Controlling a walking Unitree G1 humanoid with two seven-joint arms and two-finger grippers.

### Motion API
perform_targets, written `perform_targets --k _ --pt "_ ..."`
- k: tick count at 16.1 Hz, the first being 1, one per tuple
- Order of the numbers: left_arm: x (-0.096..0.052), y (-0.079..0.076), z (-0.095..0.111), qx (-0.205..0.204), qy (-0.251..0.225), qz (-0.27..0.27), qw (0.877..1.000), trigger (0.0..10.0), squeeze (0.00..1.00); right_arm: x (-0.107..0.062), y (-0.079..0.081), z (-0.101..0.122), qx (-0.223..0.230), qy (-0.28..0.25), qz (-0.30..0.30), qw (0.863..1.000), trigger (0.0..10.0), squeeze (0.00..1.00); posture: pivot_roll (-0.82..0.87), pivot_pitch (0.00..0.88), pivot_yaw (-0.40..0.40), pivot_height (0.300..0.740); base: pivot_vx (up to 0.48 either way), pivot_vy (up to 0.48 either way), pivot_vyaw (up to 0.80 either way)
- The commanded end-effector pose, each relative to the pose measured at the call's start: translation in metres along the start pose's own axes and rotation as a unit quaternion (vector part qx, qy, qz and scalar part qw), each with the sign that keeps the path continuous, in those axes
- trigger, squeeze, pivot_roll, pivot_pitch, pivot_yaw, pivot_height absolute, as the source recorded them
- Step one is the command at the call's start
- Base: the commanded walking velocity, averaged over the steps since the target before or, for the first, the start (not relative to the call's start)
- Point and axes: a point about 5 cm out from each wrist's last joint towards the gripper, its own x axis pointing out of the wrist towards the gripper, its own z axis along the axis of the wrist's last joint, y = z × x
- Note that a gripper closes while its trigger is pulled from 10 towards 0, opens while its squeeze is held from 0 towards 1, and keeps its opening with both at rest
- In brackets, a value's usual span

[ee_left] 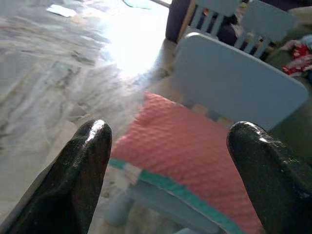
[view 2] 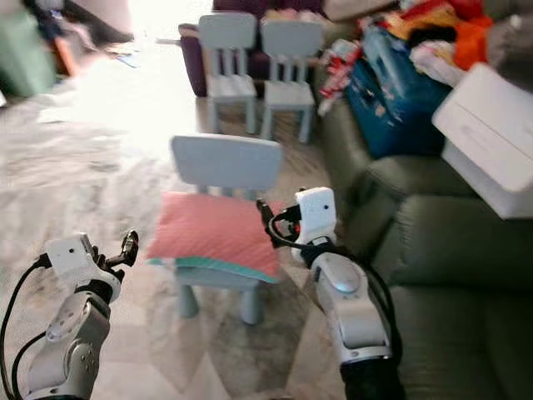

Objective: Move the pillow to the sofa

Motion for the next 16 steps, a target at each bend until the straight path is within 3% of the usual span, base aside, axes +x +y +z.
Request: perform_targets --k 1,9,14,16 --pt "0.0 0.003 0.0 0.008 0.005 -0.001 1.0 10.0 0.0 0.001 0.001 0.004 0.002 -0.007 0.0 1.0 10.0 0.0 -0.11 0.11 -0.036 0.74 0.0 0.48 0.0" --pt "0.001 0.005 -0.001 0.023 0.011 0.003 1.0 10.0 0.0 0.001 0.0 0.003 -0.003 -0.005 -0.007 1.0 10.0 0.0 -0.12 0.109 -0.032 0.74 0.0 0.459 0.0" --pt "0.01 -0.003 0.008 0.053 -0.008 -0.015 0.998 10.0 0.0 0.003 -0.006 0.003 -0.014 0.001 -0.034 0.999 10.0 0.0 -0.12 0.109 -0.029 0.74 0.0 0.052 0.0" --pt "0.012 -0.003 0.012 0.032 -0.011 -0.027 0.999 10.0 0.0 0.004 -0.004 0.005 -0.016 -0.014 -0.036 0.999 10.0 0.0 -0.12 0.108 -0.028 0.74 0.0 0.0 0.0"
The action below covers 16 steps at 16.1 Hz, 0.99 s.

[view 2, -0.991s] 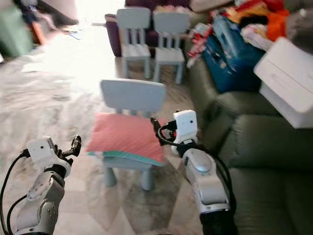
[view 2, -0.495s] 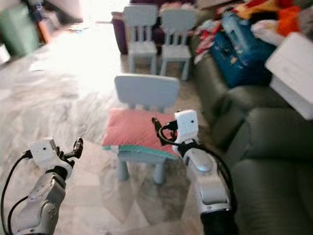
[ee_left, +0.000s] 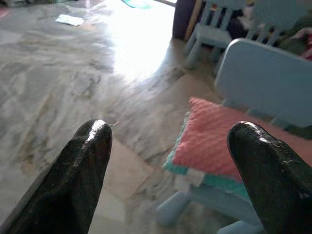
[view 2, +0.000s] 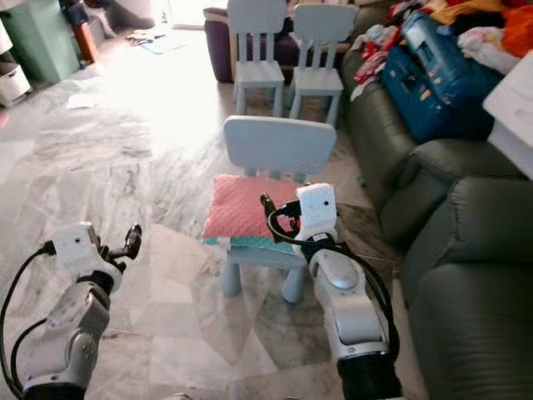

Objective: Move the pillow to the sofa

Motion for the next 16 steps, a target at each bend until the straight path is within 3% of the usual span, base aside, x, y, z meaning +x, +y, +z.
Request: perform_targets --k 1,4,16 --pt "-0.0002 0.0015 0.0033 -0.006 -0.005 -0.006 1.0 10.0 0.0 -0.0002 -0.0054 0.0017 0.003 -0.006 -0.014 1.0 10.0 0.0 -0.12 0.108 -0.028 0.74 0.0 0.0 0.0" --pt "-0.0012 0.0032 0.0073 -0.015 -0.016 -0.013 1.0 10.0 0.0 -0.0002 -0.0116 -0.0015 0.01 0.01 -0.033 0.999 10.0 0.0 -0.12 0.104 -0.03 0.74 0.225 0.0 0.0" --pt "-0.0054 0.003 0.0006 -0.017 -0.006 -0.013 1.0 10.0 0.0 -0.0027 -0.0059 -0.0028 0.01 0.012 -0.009 1.0 10.0 0.0 -0.12 0.106 -0.033 0.74 0.43 0.0 0.0"
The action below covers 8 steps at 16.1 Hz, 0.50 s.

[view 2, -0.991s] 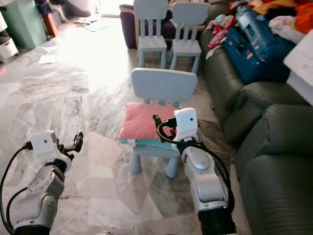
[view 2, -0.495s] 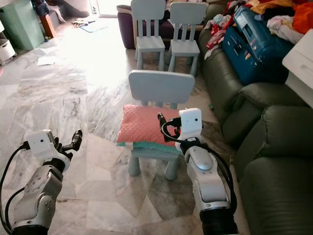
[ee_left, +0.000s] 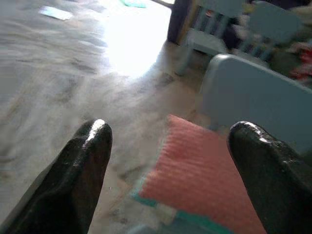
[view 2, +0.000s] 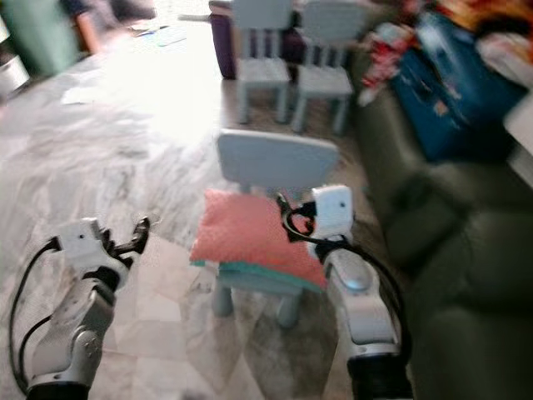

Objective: Move the pillow to the sofa

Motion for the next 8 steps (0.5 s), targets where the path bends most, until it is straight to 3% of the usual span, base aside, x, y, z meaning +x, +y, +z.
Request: perform_targets --k 1,8 --pt "-0.0001 -0.002 0.0013 -0.002 -0.002 -0.003 1.0 10.0 0.0 -0.0039 -0.0035 -0.0024 -0.002 0.005 -0.003 1.0 10.0 0.0 -0.12 0.108 -0.033 0.74 0.442 0.0 0.0" --pt "-0.001 -0.0027 0.0005 -0.005 0.0 -0.007 1.0 10.0 0.0 -0.0028 -0.0033 -0.0034 -0.001 0.007 -0.001 1.0 10.0 0.0 -0.12 0.11 -0.031 0.74 0.441 0.0 0.0"
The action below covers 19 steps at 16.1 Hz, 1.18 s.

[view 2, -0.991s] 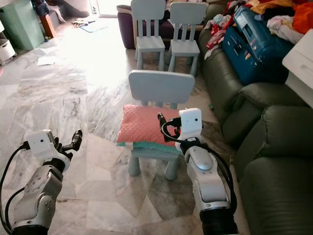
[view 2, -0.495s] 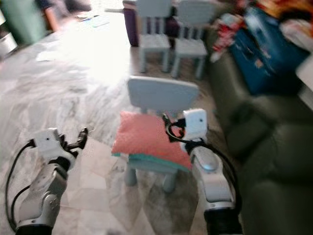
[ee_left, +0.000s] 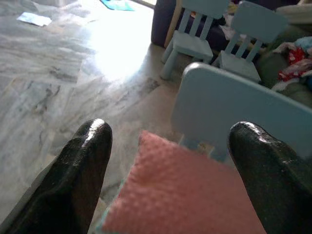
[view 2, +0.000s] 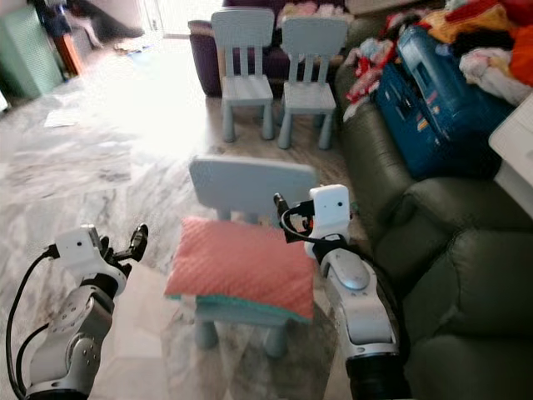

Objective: Move the pillow to the sofa

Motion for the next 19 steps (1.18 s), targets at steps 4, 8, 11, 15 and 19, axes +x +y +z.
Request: perform_targets --k 4,8,11,15,19 --pt "-0.001 0.006 0.002 0.003 0.0 0.008 1.0 10.0 0.0 0.002 0.007 0.001 0.009 -0.002 0.012 1.0 10.0 0.0 -0.12 0.113 -0.03 0.74 0.417 0.121 0.0" --pt "-0.001 0.005 -0.008 0.019 0.025 0.01 0.999 10.0 0.0 0.002 0.008 0.0 0.009 -0.003 0.012 1.0 10.0 0.0 -0.12 0.113 -0.031 0.74 0.0 0.0 0.0" --pt "-0.001 0.006 -0.014 0.035 0.038 0.009 0.999 10.0 0.0 0.001 0.007 0.001 0.01 -0.003 0.009 1.0 10.0 0.0 -0.12 0.112 -0.032 0.74 0.0 0.0 0.0" --pt "-0.002 0.003 -0.019 0.048 0.048 0.004 0.998 10.0 0.0 0.001 0.007 0.003 0.012 -0.007 0.01 1.0 10.0 0.0 -0.12 0.109 -0.033 0.74 0.0 0.0 0.0" --pt "-0.004 0.005 -0.023 0.052 0.054 0.003 0.997 10.0 0.0 0.001 0.009 0.002 0.014 -0.007 0.009 1.0 10.0 0.0 -0.12 0.106 -0.034 0.74 0.0 0.0 0.0"
